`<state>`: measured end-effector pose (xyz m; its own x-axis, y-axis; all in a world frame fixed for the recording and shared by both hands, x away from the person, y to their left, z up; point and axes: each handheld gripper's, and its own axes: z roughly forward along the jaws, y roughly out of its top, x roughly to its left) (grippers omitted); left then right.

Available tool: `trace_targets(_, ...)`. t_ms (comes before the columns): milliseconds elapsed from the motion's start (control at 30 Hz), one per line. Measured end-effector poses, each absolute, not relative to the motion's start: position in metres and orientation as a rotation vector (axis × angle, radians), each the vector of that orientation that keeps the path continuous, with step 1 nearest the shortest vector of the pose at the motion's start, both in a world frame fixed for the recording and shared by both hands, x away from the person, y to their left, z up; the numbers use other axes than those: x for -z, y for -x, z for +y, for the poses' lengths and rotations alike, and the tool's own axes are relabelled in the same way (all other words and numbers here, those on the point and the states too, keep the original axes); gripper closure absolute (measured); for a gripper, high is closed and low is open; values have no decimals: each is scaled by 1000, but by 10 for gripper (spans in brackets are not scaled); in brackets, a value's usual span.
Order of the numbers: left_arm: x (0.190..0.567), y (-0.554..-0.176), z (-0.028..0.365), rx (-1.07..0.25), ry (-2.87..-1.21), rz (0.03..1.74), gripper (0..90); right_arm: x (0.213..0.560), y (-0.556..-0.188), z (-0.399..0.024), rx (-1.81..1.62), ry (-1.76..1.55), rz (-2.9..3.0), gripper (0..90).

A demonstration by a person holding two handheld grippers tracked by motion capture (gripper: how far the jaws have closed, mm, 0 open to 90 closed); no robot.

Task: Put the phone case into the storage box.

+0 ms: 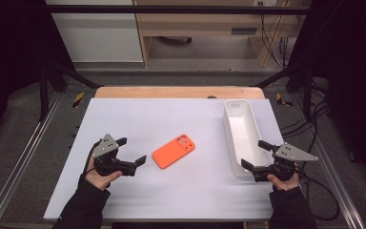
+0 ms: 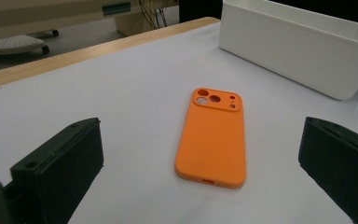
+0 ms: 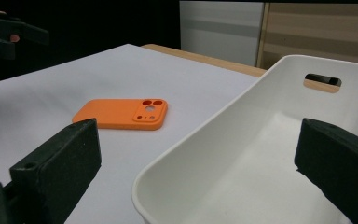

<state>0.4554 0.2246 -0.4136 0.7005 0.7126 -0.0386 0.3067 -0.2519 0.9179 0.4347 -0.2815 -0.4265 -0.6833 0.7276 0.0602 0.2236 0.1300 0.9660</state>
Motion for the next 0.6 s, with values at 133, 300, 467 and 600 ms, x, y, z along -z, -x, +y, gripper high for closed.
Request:
trace_targets(133, 412, -458, 221, -474, -1851, 797, 0, 426, -435, -282, -1576, -914, 1987, 9)
trace_targets(300, 411, -462, 216, -471, -1864, 795, 0, 426, -435, -282, -1576, -914, 1987, 8)
trace_targets(467, 409, -466, 209, -466, -1873, 791, 0, 427, -435, -281, -1574, -914, 1989, 9)
trace_targets(600, 409, -469, 203, -458, -1882, 787, 0, 426, -435, -282, -1573, -913, 1989, 9)
